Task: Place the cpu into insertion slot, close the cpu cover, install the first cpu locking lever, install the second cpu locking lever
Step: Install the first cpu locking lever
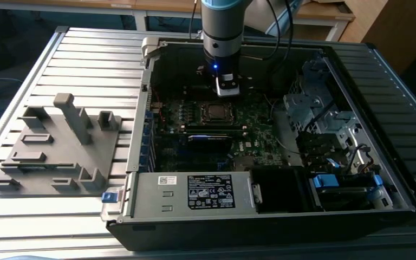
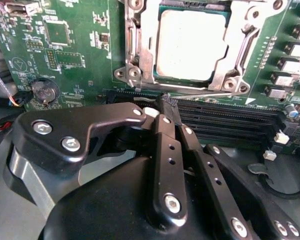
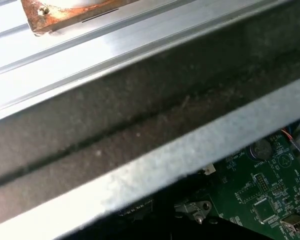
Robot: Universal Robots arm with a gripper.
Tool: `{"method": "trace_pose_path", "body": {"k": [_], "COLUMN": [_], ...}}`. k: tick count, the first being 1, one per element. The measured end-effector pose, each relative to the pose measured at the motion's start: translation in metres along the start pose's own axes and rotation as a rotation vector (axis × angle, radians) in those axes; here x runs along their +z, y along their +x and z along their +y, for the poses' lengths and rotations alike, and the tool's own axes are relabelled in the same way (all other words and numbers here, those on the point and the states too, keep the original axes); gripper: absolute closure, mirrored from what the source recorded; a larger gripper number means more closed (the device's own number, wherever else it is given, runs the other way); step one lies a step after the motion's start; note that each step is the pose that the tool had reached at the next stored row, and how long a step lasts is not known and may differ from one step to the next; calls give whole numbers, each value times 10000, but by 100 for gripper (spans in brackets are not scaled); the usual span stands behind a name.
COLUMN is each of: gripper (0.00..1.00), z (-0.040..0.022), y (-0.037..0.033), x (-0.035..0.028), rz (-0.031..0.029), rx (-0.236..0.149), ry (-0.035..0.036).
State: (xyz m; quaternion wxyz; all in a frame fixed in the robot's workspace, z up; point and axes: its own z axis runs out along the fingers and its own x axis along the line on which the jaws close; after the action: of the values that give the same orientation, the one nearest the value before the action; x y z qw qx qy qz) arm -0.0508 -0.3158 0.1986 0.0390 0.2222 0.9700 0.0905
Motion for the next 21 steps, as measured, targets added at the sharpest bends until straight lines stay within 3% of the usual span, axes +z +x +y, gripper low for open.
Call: {"method": "trace_pose_path", "body": {"k": [5,16,21], "gripper": [90,90,90], "z": [5,15,18], "y": [-7,-40,-40], "x": [5,34,20], "rz": [-12,-133,-134], "rx": [-1,-33,-34], "ry": [24,251,260]}}
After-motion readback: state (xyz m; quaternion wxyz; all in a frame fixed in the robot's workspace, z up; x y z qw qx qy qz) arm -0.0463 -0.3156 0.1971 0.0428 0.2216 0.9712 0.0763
